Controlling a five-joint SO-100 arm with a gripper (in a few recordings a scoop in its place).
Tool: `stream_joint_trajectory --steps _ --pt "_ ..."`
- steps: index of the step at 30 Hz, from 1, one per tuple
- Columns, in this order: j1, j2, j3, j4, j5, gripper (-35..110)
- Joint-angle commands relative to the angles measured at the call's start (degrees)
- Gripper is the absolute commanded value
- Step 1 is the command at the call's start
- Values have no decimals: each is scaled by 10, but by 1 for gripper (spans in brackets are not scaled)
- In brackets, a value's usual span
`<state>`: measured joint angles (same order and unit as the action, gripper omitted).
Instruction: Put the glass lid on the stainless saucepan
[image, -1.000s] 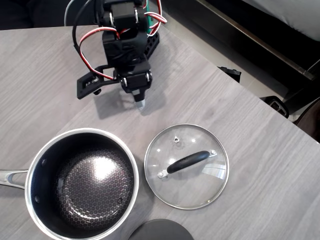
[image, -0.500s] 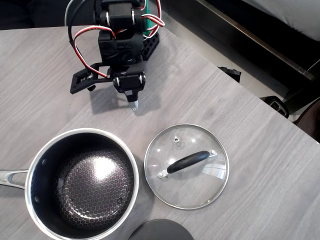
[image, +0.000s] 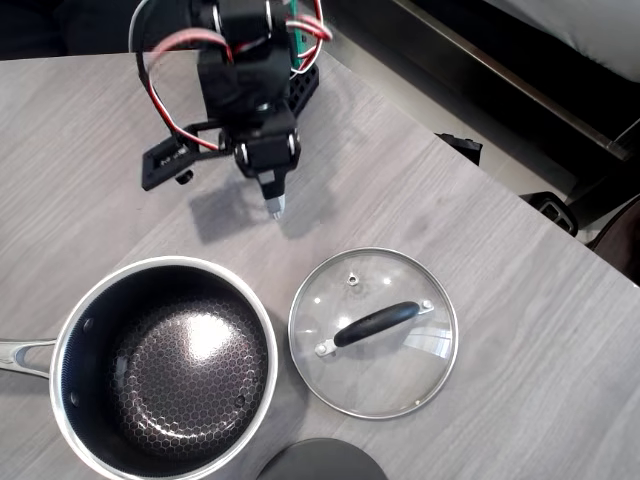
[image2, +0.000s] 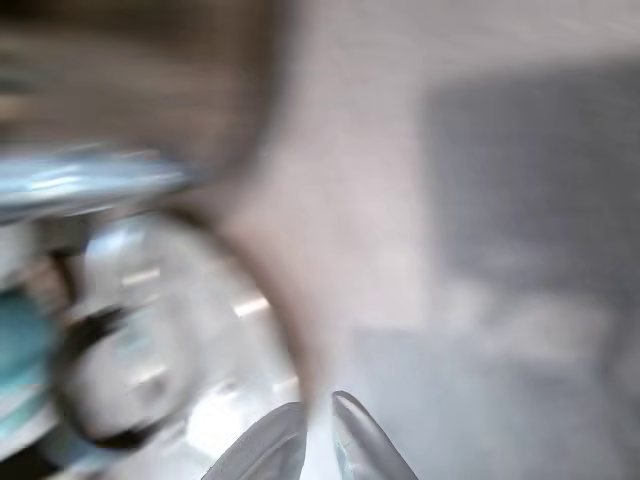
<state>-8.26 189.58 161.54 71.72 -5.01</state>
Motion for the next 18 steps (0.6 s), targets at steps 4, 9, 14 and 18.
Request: stream_joint_trajectory --steps 4,9,14,18 --pt "-53 -188 -285 33 3 0" --pt "-94 -489 -619 148 60 0" --pt "-134 -693 -766 156 81 0" --pt "-155 -802 -810 142 88 0"
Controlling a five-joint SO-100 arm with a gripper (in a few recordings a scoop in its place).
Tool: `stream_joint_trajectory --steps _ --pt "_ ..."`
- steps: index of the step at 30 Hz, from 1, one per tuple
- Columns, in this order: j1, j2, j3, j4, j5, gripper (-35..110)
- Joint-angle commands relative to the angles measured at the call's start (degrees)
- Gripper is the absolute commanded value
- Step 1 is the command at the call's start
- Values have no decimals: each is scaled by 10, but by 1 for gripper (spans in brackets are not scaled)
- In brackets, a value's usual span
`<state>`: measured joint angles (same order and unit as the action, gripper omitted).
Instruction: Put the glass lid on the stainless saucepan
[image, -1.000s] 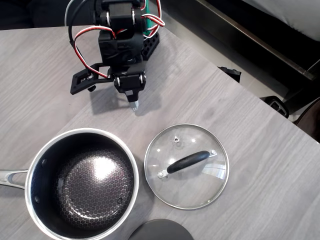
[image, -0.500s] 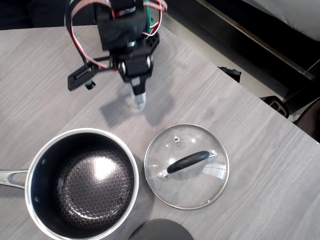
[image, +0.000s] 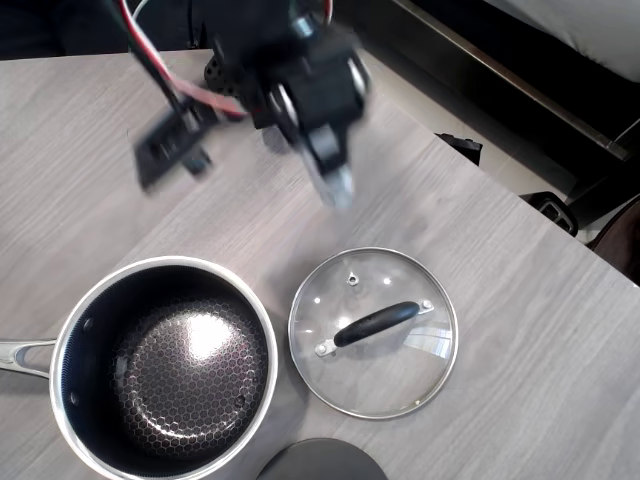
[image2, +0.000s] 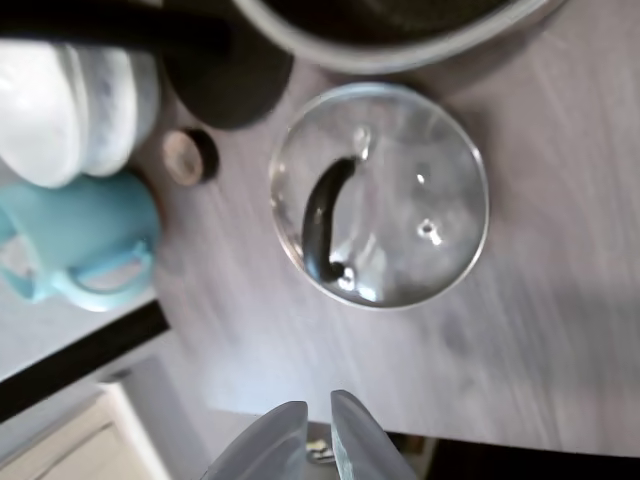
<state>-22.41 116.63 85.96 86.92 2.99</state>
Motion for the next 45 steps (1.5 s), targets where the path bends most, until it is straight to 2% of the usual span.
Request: stream_joint_trajectory --steps 1,8,14,26,30,33,36,45 --pt "-18 -91 -61 -18 12 0" --pt "-25 -164 -65 -76 28 1" --pt "-19 -245 -67 -74 24 13" --pt "-19 -330 -76 -100 20 25" --pt "-19 -336 -76 -109 19 22" --pt "-19 -344 -78 -115 17 8" --pt "-18 -356 -78 -115 13 0" --pt "-25 -340 -121 -106 17 0"
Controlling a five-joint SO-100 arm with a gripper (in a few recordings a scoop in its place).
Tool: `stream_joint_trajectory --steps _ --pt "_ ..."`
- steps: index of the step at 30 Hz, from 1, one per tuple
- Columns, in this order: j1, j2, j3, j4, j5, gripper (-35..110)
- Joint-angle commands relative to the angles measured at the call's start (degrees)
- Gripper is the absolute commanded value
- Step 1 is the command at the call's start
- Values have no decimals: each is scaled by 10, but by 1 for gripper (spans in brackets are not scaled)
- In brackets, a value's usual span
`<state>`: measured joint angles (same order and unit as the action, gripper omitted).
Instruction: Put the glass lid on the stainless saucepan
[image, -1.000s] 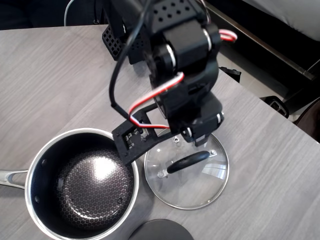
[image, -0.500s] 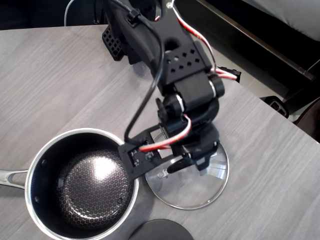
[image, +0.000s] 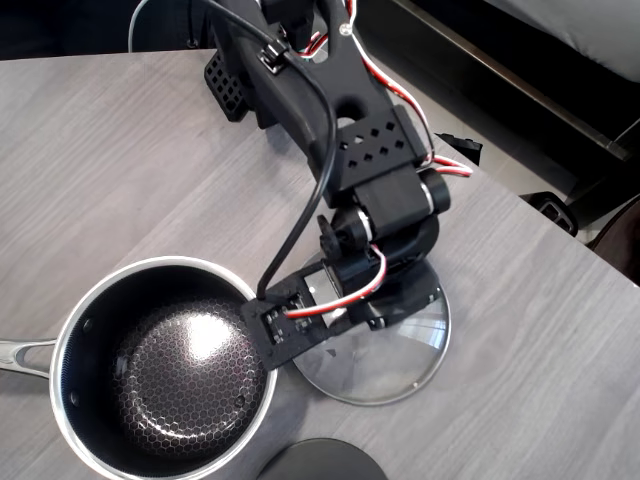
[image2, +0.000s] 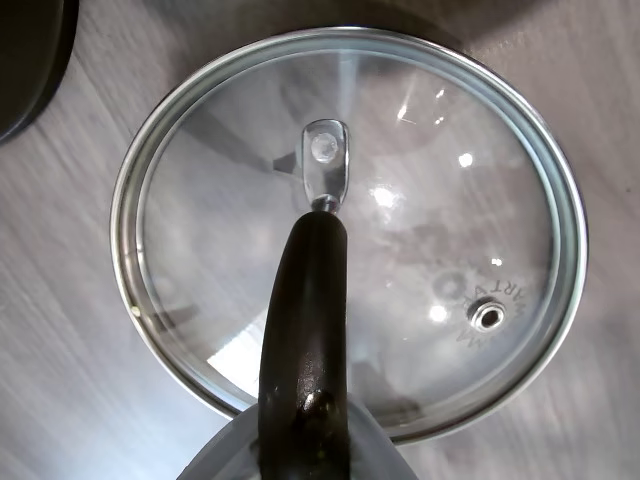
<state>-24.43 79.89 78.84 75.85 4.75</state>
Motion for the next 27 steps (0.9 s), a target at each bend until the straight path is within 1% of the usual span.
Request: stream_joint_trajectory --steps 1,6,12,18,22,27 --pt "-9 39 -55 4 -1 0" --pt "-39 96 -92 1 -5 0" --pt "-61 139 -166 23 -5 0" --pt "10 221 -178 -5 -11 0" --pt "62 224 -243 28 -26 0" --pt "122 221 -295 70 -69 0"
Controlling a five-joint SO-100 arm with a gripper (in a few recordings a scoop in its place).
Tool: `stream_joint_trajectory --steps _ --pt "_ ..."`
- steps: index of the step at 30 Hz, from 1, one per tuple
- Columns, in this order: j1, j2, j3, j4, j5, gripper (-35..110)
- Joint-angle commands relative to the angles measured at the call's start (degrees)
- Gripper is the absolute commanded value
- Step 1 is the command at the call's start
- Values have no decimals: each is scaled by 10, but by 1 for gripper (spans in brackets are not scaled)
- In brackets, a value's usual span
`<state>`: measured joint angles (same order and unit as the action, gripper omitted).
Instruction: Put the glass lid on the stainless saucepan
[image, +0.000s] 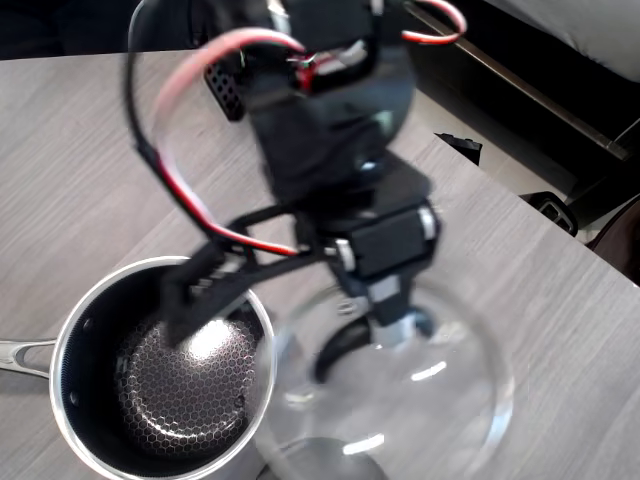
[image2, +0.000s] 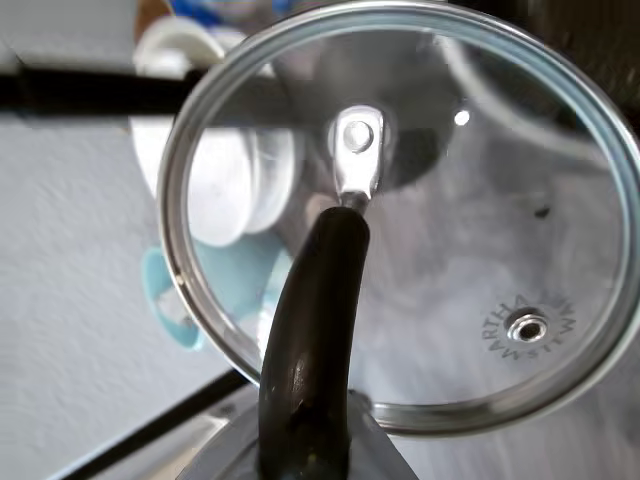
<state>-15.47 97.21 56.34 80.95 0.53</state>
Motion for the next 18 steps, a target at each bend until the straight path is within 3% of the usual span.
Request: stream_joint_trajectory --steps 1,18 --pt "43 47 -80 29 -35 0" --pt "201 -4 -94 111 -92 0"
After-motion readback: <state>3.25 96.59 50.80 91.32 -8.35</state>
